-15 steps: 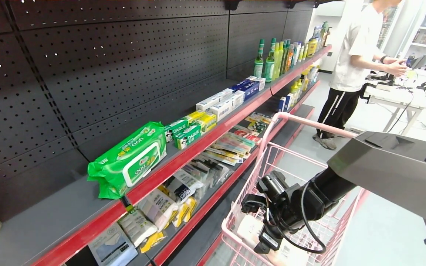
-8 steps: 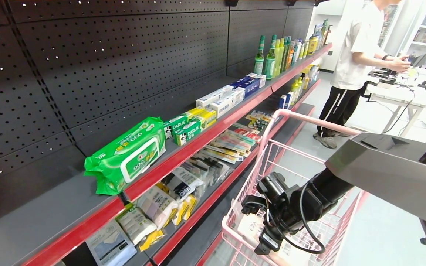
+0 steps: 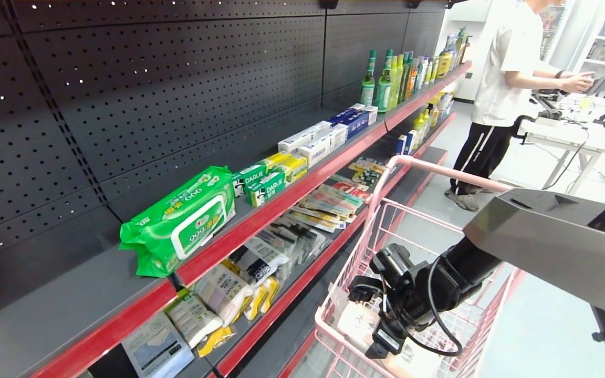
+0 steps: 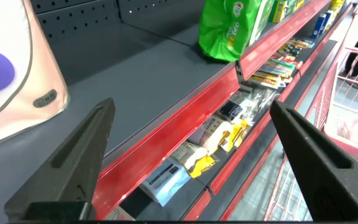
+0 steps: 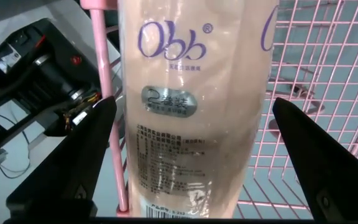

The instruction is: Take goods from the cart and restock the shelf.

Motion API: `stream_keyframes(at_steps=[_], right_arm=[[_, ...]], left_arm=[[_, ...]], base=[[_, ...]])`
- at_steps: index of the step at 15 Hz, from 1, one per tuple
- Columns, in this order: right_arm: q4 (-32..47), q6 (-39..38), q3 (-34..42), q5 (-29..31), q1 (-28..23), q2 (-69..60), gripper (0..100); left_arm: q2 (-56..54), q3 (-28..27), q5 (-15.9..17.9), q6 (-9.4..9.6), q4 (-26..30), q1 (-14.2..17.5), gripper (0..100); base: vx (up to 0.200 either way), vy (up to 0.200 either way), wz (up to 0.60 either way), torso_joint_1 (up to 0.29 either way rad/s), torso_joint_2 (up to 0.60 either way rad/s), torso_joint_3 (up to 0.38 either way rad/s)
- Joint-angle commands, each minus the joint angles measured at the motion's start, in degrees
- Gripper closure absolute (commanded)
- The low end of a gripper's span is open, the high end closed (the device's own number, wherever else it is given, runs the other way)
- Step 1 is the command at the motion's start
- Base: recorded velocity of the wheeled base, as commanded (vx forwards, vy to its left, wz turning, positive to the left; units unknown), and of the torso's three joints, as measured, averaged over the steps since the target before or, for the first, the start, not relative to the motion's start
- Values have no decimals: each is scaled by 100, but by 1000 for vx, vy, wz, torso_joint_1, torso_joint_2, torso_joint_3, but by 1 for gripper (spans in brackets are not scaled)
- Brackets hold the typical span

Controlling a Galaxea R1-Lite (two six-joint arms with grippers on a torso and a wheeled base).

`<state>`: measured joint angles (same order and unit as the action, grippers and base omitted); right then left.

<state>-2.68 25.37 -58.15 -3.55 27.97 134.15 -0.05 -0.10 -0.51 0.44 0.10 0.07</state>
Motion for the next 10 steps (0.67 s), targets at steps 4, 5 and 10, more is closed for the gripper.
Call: stream_keyframes(at_steps=[4,5,10], right_arm=[[-4,3,5,-14,86,6,0],[-4,3,-12,-14,86,24,0],[-242,56,-12,205,60,121,0]], left_arm=[[5,1,-2,0,-1,1,0],[5,1,-2,0,-1,1,0],[5,1,-2,0,-1,1,0]], base=[[0,0,0,0,0,0],[0,0,0,0,0,0],[0,0,0,0,0,0]])
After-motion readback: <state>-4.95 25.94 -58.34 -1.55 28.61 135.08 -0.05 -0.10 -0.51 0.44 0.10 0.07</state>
